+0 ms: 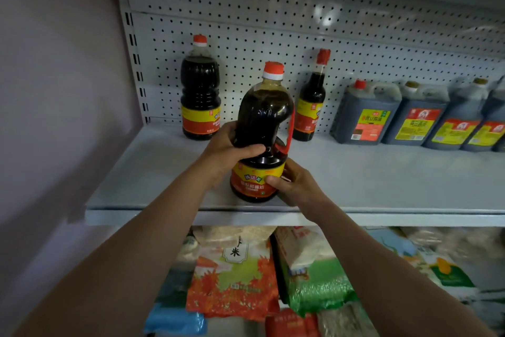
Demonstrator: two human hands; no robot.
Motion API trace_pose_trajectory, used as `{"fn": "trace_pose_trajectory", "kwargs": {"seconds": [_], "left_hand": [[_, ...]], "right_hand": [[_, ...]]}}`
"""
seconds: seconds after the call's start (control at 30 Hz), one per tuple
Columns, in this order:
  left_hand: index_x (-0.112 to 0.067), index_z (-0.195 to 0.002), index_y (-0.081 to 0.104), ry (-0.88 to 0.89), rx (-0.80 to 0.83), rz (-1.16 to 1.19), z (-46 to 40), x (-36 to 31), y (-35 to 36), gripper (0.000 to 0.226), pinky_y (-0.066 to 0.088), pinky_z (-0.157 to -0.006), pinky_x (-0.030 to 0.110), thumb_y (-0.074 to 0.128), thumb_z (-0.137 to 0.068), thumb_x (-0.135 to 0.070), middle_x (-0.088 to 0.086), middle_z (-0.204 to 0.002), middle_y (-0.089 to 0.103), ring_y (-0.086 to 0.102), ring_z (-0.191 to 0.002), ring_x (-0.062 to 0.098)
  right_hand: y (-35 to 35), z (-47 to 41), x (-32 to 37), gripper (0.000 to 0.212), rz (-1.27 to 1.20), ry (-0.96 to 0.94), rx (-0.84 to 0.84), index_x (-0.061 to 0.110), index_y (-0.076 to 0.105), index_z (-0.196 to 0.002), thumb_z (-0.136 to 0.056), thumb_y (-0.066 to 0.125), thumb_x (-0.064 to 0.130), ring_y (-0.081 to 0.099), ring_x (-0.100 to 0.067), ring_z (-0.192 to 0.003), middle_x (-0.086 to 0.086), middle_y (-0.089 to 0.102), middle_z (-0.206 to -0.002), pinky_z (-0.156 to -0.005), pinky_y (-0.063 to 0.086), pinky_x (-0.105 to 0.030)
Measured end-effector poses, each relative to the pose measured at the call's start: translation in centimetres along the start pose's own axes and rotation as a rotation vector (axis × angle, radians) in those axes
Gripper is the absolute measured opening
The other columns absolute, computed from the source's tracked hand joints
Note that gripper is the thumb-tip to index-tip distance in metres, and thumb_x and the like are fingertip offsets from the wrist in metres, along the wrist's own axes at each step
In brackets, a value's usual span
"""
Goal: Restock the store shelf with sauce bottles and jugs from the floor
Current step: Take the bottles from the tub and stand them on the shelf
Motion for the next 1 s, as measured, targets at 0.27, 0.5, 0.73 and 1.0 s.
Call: {"fn": "trace_pose_trajectory", "kwargs": {"seconds": [0.27, 0.5, 0.73, 1.0], "left_hand": [[-0.040, -0.142, 0.037, -0.209, -0.116, 0.048, -5.1, 1.7, -1.1, 0.084, 0.042, -0.106, 0.057, 0.087, -0.074, -0.033, -0.008, -0.141, 0.043, 0.045, -0.132, 0.025], [-0.044, -0.148, 0.035, -0.291, -0.129, -0.004, -8.1, 1.7, -1.8, 0.092, 0.041, -0.106, 0.059, 0.086, -0.072, -0.038, -0.008, -0.153, 0.043, 0.043, -0.138, 0.027], [-0.045, -0.149, 0.033, -0.324, -0.167, 0.005, -11.4, 2.3, -2.3, 0.087, 0.038, -0.110, 0.056, 0.082, -0.078, -0.036, -0.002, -0.156, 0.040, 0.040, -0.141, 0.029], [-0.048, -0.145, 0.038, -0.354, -0.201, 0.030, -14.3, 3.1, -3.1, 0.075, 0.043, -0.104, 0.060, 0.078, -0.084, -0.031, 0.001, -0.152, 0.043, 0.042, -0.137, 0.035]], "right_hand": [[-2.1, -6.0, -0.8, 0.075, -0.031, -0.047, -0.159, 0.022, 0.051, -0.141, -0.076, 0.086, 0.019, 0.065, -0.012, -0.119, -0.001, 0.070, -0.127, -0.099, 0.056, -0.043], [-2.5, -11.1, -1.7, 0.066, -0.025, -0.025, -0.136, 0.022, 0.052, -0.133, -0.078, 0.087, 0.014, 0.066, -0.014, -0.116, 0.002, 0.071, -0.123, -0.098, 0.056, -0.047], [-2.8, -15.4, -2.1, 0.065, 0.047, -0.053, -0.103, 0.021, 0.050, -0.135, -0.081, 0.085, 0.024, 0.064, -0.015, -0.115, 0.004, 0.067, -0.124, -0.097, 0.057, -0.041], [-3.2, -20.1, -2.9, 0.061, 0.096, -0.092, -0.097, 0.026, 0.052, -0.127, -0.079, 0.088, 0.030, 0.065, -0.013, -0.114, 0.010, 0.068, -0.114, -0.094, 0.057, -0.038]]}}
Point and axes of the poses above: each hand's wrist, its own z-axis away from the middle knuckle, its own y-axis out of the palm, x = y × z, the point moved 9 cm from there along -z, towards the middle knuckle
